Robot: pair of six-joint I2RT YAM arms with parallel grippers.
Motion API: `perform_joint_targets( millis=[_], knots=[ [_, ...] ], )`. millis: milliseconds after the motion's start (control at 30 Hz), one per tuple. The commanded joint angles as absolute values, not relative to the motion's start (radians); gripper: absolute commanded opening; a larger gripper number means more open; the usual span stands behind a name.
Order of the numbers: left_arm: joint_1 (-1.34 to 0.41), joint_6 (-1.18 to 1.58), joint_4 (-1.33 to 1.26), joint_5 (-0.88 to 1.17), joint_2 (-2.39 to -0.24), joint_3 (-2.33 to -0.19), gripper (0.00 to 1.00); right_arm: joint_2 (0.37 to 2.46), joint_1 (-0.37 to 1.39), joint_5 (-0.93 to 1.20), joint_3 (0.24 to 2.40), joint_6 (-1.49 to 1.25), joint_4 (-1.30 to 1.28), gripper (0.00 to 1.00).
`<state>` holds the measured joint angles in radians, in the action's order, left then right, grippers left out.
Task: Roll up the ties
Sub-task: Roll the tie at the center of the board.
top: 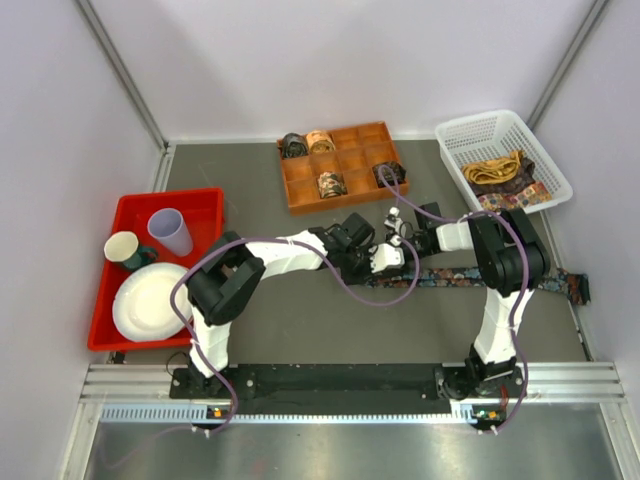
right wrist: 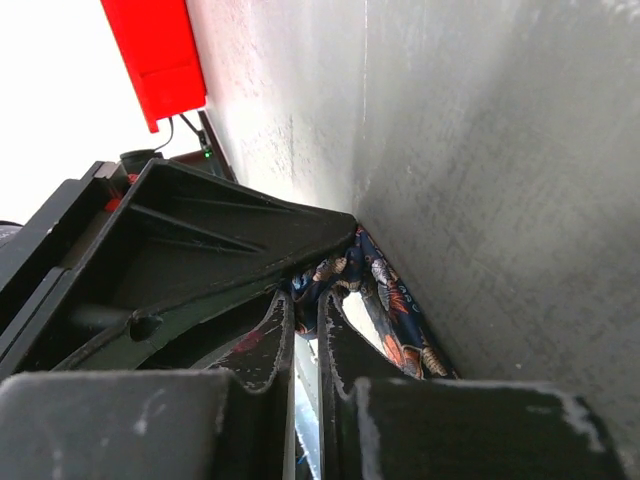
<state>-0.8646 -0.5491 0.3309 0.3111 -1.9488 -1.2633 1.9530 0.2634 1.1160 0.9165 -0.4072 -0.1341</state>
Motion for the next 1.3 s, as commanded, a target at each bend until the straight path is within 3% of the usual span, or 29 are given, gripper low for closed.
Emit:
perform_joint_targets(
  millis=[0,67,233,433,567,700,933,1267],
  knots=[
    [-0.864,-0.542,0.462,0.253,-2.026,-1.226,0.27,1.971,0.293,1.098,0.913,-0.362,-0.139,0.00],
    [-0.859,-0.537,0.439,0.274,-2.013,-1.215,0.42,1.967,0.288,1.042,0.911,-0.329,-0.178,0.00],
    [-0.809,-0.500,0.295,0.472,-1.938,-1.128,0.56,1.983,0.281,0.963,0.917,-0.296,-0.212,0.00],
    [-0.664,-0.348,-0.187,0.719,-1.867,-0.922,0.72,2.002,0.267,0.890,0.922,-0.278,-0.241,0.00],
    [-0.663,-0.334,-0.432,0.833,-1.899,-0.845,0.72,2.016,0.256,0.845,0.943,-0.294,-0.256,0.00],
    [-0.672,-0.339,-0.520,0.885,-1.928,-0.821,0.73,1.999,0.247,0.780,0.957,-0.308,-0.279,0.00],
    [-0.703,-0.246,-0.701,0.850,-1.996,-0.792,0.71,2.011,0.244,0.715,0.980,-0.284,-0.343,0.00],
    [-0.703,-0.225,-0.770,0.834,-2.066,-0.773,0.52,2.025,0.229,0.676,0.988,-0.270,-0.371,0.00]
  ],
)
